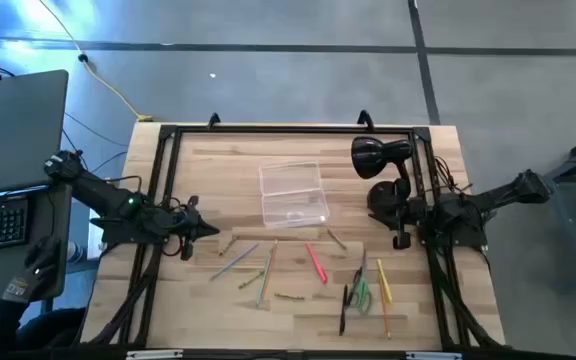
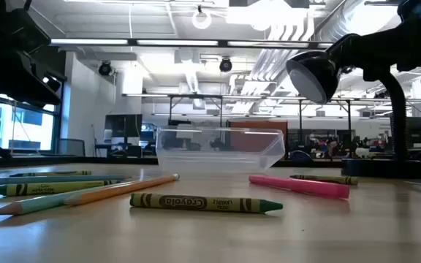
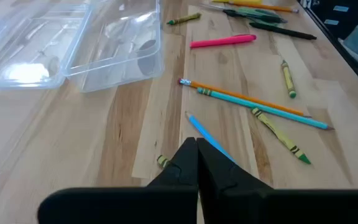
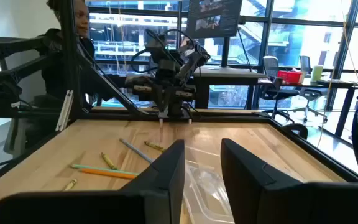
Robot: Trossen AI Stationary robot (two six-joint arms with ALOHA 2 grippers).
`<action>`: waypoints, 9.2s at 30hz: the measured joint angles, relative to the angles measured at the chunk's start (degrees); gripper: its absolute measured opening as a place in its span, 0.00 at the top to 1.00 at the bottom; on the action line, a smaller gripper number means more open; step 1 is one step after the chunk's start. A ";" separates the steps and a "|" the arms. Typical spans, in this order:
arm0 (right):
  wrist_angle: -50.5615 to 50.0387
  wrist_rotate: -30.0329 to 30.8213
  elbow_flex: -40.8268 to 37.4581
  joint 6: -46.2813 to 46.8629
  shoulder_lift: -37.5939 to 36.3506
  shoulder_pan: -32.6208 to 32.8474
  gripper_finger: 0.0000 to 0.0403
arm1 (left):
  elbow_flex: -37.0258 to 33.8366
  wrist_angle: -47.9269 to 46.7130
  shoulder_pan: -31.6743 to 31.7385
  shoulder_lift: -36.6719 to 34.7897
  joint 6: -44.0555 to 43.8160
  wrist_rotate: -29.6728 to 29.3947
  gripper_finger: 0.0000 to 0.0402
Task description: Pick & place school supplies into a supply box
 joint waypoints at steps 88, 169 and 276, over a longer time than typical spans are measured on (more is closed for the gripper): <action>-0.02 -0.01 0.01 0.00 0.00 0.00 0.79 | 0.00 0.00 -0.01 0.00 0.00 0.01 0.93; 0.08 -1.33 0.00 0.00 0.00 -0.24 0.79 | 0.28 31.15 0.01 -0.09 12.08 -9.58 0.67; -9.40 31.88 31.09 61.46 82.23 13.81 0.65 | 20.00 11.58 -0.01 8.31 12.03 -26.08 0.71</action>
